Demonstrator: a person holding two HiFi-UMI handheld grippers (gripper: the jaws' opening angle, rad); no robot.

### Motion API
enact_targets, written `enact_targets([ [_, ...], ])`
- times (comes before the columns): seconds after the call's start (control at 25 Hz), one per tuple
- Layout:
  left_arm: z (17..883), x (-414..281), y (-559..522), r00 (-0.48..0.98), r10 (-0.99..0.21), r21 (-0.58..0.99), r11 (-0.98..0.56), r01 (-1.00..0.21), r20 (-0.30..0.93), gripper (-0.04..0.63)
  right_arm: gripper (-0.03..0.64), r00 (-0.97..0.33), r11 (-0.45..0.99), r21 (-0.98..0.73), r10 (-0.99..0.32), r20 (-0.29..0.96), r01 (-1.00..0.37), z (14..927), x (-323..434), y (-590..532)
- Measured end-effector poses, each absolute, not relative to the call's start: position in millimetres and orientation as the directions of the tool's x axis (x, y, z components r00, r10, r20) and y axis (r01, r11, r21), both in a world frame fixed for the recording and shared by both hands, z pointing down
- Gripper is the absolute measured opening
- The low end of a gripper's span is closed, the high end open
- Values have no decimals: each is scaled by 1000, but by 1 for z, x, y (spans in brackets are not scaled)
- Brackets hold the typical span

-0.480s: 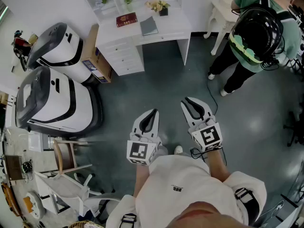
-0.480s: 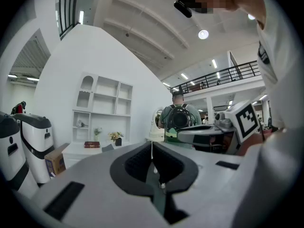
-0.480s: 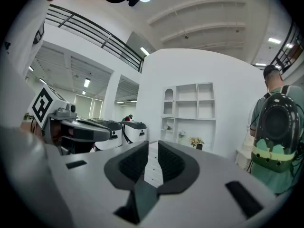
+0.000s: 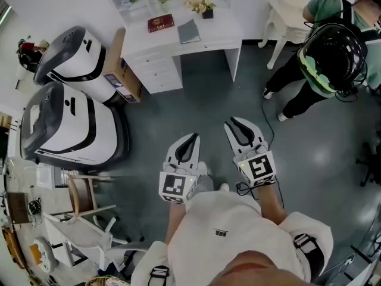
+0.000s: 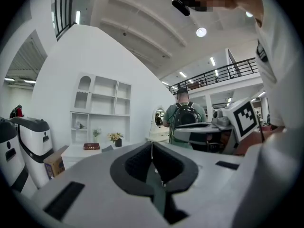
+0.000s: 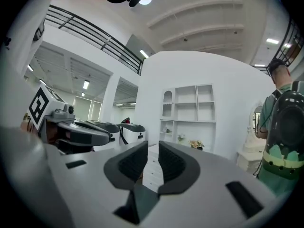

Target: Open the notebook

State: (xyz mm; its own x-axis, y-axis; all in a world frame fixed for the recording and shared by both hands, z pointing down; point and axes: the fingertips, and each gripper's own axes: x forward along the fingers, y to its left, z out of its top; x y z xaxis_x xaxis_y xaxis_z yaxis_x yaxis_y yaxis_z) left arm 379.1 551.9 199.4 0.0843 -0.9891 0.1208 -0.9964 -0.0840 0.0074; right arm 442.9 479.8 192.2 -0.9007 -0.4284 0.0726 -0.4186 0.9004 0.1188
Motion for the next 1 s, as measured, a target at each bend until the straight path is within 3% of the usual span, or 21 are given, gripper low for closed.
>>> enact_targets([
  [1.0, 202, 223, 446, 150, -984, 11, -150, -989, 95, 0, 55, -863, 868, 155, -490, 121, -471, 198, 297, 394],
])
